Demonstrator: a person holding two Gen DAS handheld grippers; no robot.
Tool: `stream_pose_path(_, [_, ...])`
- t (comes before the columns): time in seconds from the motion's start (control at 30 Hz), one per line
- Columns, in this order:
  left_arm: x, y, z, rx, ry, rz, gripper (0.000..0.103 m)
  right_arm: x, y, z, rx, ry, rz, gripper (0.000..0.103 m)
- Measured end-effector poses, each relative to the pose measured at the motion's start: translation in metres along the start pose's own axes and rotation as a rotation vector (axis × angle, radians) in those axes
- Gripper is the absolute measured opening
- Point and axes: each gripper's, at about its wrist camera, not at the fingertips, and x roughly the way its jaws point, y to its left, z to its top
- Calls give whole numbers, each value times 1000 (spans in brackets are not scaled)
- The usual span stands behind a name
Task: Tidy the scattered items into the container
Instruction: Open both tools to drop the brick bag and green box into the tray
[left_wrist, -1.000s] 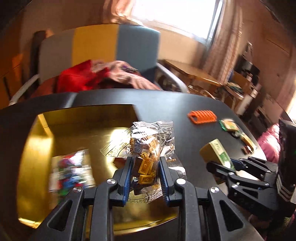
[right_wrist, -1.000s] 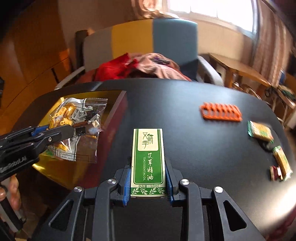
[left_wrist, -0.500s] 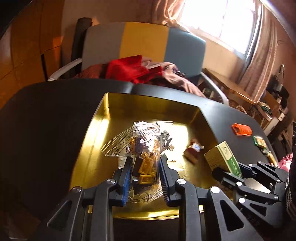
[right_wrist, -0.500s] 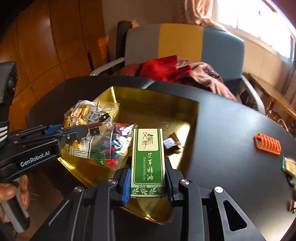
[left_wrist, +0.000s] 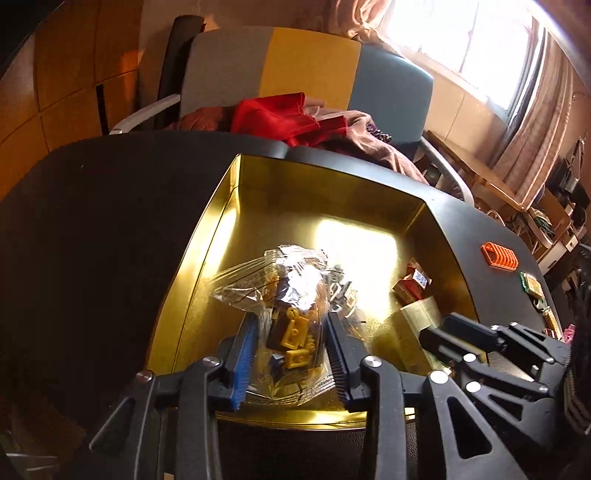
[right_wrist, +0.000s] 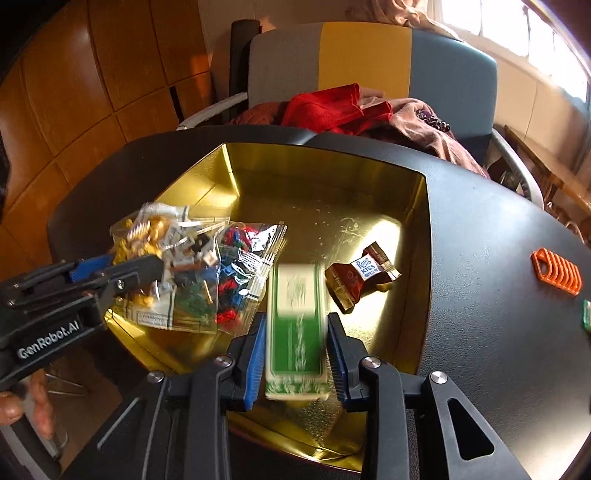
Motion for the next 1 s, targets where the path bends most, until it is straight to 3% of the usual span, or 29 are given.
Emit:
stream_pose_path(0.13, [0, 1, -3, -1, 3, 15, 42, -4, 0, 2, -3, -10, 1, 33])
stream_pose_path(0.23, [0, 3, -5, -7, 6, 36, 54, -8, -1, 2, 5, -19, 6, 33])
stream_pose_path(0.6, [-21, 8, -4, -11, -42, 82, 66, -28, -7, -1, 49, -60, 8, 33])
stream_pose_path(0.8, [-41, -26, 4, 64, -81, 42, 69, -43, -27, -9, 101, -81, -28, 35])
stream_pose_path(1.0, [-49, -89, 5, 186, -83, -34, 70, -63, -62, -28, 171, -93, -116, 42])
